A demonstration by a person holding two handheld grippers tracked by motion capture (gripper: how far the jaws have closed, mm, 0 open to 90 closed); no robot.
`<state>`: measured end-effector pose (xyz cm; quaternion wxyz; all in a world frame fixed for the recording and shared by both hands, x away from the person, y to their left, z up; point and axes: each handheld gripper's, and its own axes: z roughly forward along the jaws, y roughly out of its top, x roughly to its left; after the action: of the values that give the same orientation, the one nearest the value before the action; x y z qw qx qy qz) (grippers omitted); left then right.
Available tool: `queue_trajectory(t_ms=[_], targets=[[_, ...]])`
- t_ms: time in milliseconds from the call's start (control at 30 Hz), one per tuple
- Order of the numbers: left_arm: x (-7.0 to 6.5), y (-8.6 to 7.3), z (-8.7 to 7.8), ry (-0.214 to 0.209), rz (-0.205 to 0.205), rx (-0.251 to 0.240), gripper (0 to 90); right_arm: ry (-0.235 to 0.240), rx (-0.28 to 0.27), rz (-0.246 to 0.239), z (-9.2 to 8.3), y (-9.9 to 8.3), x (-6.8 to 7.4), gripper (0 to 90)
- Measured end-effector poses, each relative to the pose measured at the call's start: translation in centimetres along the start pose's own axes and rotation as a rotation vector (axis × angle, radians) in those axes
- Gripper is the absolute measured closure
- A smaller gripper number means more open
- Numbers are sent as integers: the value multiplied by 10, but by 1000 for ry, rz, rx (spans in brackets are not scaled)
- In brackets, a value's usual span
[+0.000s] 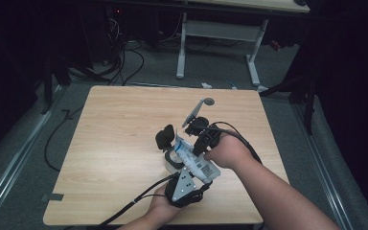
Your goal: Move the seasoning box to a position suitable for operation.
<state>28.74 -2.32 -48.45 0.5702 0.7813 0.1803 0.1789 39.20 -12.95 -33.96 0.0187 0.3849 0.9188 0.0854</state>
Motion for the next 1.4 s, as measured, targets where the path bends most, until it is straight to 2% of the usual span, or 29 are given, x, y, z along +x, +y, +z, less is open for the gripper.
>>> queue_trajectory(t_ms=[67,167,200,500,1400], targets=[[0,0,0,-1,0,1,524,2,7,21,0,0,1,889],[0,0,0,-2,-1,0,524,1,11,26,0,0,2,889],[0,0,0,-2,-2,-1,525,1,4,2,1,1,0,889],[0,0,0,0,-2,-3,525,0,4,-9,1,2,1,890],[1,1,-1,1,-4,-10,526,2,2,-7,0,3,2,891]])
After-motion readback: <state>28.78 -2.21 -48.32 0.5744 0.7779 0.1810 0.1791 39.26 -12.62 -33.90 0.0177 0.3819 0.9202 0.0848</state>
